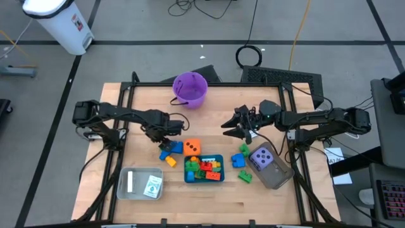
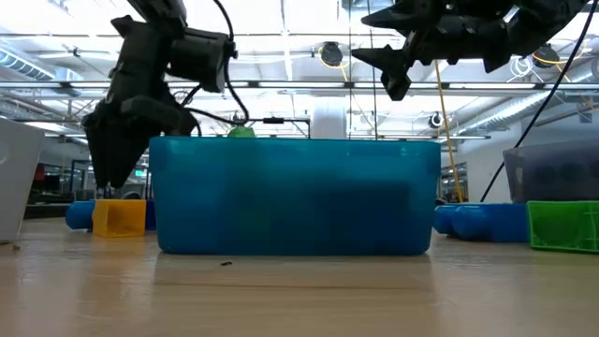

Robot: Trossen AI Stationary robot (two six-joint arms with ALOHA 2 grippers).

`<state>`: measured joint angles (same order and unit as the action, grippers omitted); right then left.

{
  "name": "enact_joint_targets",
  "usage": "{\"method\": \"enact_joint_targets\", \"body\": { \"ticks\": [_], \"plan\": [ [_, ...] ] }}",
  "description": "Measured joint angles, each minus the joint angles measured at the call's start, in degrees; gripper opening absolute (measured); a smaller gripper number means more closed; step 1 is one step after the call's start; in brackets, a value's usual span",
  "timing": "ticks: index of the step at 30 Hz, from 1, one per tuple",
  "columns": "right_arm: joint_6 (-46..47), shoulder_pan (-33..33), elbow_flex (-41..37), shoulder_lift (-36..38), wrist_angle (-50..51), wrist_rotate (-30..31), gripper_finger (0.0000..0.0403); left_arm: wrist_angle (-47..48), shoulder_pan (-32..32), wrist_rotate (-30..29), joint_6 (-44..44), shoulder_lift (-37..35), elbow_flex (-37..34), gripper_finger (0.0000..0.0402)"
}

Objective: Pick & Place Toys
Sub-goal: Put the green game piece into the blue bin

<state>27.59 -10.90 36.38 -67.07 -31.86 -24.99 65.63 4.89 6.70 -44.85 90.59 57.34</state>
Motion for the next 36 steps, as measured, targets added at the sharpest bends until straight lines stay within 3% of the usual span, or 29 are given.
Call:
{"method": "enact_joint_targets", "body": {
  "ticks": [9,19,26,36],
  "plan": [
    [-1.7,0.0,0.0,0.0,0.0,5.6,0.0196,-2.9,0.0,-1.2,0.0,0.0,-3.8,0.0246],
    [-1.7,-1.8,0.0,0.0,0.0,5.5,0.0196,-3.9,1.0,-5.0,1.2,0.0,-5.6,0.0246],
    [-1.3,-2.2,0.0,0.0,0.0,5.5,0.0196,-5.9,2.8,-4.4,3.1,0.0,-7.2,0.0246],
    [-1.3,-2.2,0.0,0.0,0.0,5.5,0.0196,-3.8,6.6,-9.2,1.6,0.0,-7.3,0.0246]
  ]
}}
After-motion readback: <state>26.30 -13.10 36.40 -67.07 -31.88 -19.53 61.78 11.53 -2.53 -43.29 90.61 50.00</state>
